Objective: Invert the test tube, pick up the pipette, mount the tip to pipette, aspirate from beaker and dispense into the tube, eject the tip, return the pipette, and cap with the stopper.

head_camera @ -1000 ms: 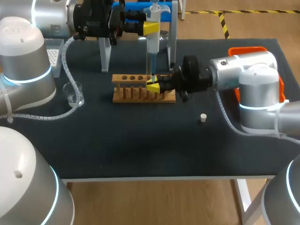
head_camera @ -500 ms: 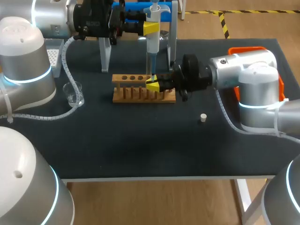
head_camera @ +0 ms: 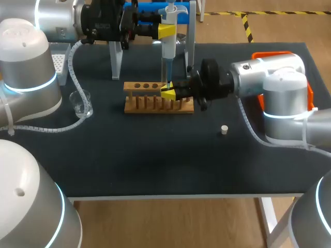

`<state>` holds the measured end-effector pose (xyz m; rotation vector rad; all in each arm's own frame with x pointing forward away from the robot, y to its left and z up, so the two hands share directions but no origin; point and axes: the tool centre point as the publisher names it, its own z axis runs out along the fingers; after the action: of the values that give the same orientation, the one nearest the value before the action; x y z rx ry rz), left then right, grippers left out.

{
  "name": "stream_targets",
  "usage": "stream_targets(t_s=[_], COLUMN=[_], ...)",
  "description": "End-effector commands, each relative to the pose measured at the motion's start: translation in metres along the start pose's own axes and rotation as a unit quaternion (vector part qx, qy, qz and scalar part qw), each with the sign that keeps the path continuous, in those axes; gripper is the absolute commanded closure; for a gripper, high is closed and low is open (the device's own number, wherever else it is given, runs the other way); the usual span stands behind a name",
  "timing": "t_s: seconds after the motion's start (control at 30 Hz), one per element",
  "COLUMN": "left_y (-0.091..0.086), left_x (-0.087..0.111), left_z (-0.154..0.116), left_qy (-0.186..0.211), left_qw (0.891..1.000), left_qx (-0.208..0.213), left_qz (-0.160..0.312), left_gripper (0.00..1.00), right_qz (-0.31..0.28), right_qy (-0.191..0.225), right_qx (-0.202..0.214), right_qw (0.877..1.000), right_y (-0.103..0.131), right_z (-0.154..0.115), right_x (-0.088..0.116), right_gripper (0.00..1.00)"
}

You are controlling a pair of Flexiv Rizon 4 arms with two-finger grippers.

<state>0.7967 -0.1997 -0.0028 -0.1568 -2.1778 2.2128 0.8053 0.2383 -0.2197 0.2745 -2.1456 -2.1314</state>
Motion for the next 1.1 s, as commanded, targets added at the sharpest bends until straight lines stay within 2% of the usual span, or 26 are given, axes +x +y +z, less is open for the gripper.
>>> stream_targets(t_s=[0.03, 1.1], left_y=[-0.0001, -0.0001], left_x=[0.0002, 0.0002], left_z=[0.0001, 0.0001], left_qy=[-0.001, -0.001], left_qw=[1.000, 1.000], left_qx=[0.001, 0.001], left_qz=[0.001, 0.001], left_gripper=[1.00, 1.00], right_qz=[0.000, -0.011], right_qy=[0.002, 0.004], right_qx=[0.000, 0.000], right_qw=[1.000, 1.000], right_y=[0.0004, 0.0074], right_z=[-0.0011, -0.0031], right_x=[-0.0004, 0.0038], right_gripper=[1.00, 1.00])
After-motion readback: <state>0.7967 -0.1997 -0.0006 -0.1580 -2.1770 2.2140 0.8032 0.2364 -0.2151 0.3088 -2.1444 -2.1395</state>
